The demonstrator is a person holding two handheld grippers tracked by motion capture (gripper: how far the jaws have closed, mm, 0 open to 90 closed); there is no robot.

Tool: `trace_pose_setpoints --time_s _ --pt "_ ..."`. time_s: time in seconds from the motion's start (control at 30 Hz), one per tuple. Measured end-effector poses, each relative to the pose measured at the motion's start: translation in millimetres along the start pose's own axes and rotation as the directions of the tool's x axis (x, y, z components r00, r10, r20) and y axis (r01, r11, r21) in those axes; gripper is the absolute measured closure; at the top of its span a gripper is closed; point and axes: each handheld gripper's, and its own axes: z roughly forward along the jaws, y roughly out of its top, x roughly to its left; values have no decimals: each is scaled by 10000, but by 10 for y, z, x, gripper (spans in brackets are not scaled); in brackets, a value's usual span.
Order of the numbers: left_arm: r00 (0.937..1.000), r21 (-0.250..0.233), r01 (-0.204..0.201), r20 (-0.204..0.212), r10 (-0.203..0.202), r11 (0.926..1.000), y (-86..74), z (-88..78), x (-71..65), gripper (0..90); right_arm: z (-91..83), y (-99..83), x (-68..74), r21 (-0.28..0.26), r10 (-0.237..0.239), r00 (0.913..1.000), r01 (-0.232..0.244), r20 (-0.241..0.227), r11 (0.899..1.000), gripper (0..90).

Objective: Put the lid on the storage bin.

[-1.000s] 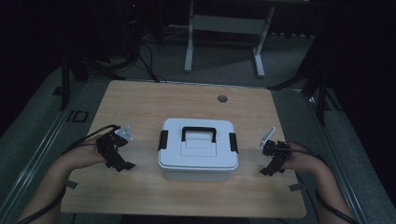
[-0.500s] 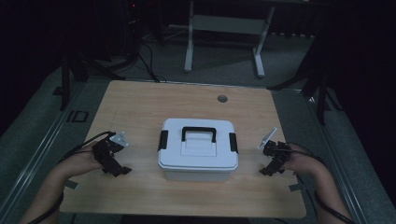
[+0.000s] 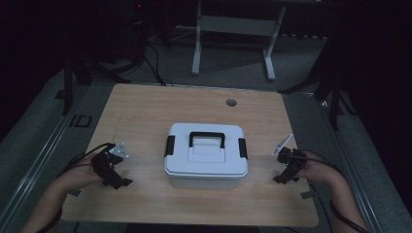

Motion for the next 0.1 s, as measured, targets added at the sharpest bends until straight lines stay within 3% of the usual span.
trace_pose_setpoints --time_s 0.1 --pt "9999 64 81 -120 -81 9999 -30 -4 11 15 21 -34 -9 96 17 10000 -17 21 10000 132"
